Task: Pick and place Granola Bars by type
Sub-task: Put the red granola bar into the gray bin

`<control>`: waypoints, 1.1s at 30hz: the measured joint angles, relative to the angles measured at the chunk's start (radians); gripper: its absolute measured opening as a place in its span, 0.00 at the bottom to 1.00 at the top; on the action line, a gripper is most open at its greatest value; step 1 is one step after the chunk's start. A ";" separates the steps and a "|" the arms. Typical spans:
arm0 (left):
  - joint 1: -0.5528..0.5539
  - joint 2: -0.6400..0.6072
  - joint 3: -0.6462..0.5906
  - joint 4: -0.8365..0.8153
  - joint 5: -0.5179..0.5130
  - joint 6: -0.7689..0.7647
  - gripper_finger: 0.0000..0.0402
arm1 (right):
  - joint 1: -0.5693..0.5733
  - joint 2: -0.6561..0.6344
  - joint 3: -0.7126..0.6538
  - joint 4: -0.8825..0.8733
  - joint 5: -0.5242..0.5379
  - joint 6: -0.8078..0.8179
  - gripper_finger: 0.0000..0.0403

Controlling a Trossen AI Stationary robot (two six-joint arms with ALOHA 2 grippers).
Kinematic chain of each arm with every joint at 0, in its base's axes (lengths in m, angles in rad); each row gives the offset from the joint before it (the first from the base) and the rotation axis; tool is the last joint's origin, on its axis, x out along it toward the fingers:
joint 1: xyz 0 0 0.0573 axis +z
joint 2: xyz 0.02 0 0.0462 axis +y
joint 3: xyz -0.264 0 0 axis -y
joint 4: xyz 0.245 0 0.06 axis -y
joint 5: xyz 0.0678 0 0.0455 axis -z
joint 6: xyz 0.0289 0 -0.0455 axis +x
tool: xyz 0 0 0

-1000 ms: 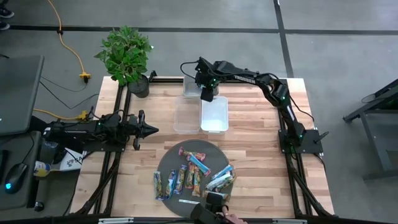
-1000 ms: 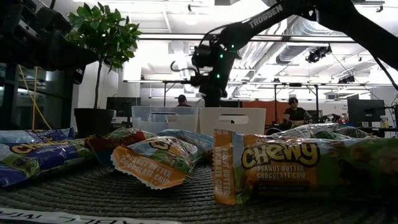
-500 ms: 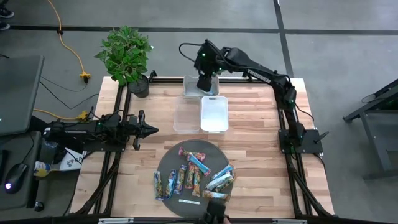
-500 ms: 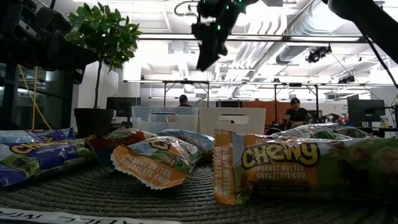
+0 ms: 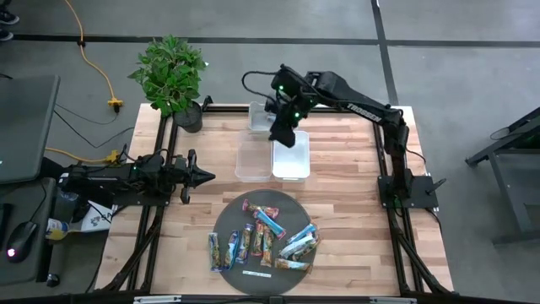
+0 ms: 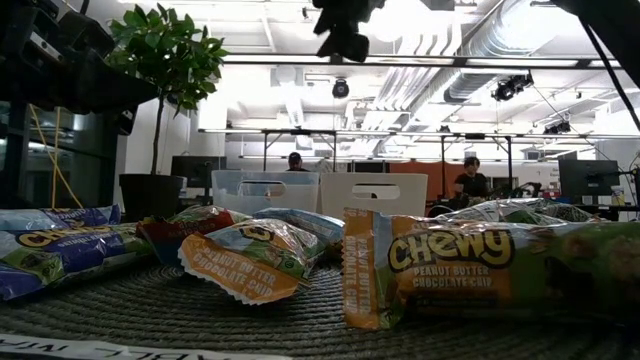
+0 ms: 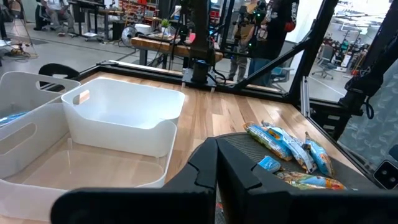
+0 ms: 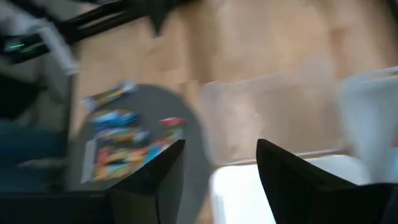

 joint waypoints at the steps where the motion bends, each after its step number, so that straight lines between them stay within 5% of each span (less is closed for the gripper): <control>1: 0.000 0.000 0.000 0.000 0.000 0.000 0.00 | 0.012 0.000 0.000 -0.008 -0.046 0.001 0.44; 6: 0.000 0.000 0.000 0.000 0.000 0.000 0.00 | 0.081 -0.003 0.000 -0.013 -0.271 0.001 0.44; 9: 0.000 0.000 0.000 0.000 0.000 0.000 0.00 | 0.124 -0.003 0.000 -0.005 -0.313 0.001 0.44; 20: 0.000 0.000 0.000 0.000 0.000 0.000 0.00 | 0.349 -0.003 -0.067 0.060 -0.281 0.106 0.44; 27: 0.000 0.000 0.000 0.000 0.000 0.000 0.00 | 0.540 -0.001 -0.251 0.157 -0.208 0.230 0.44; 33: 0.000 0.000 0.000 0.000 0.000 0.000 0.00 | 0.671 -0.002 -0.450 0.344 -0.064 0.515 0.44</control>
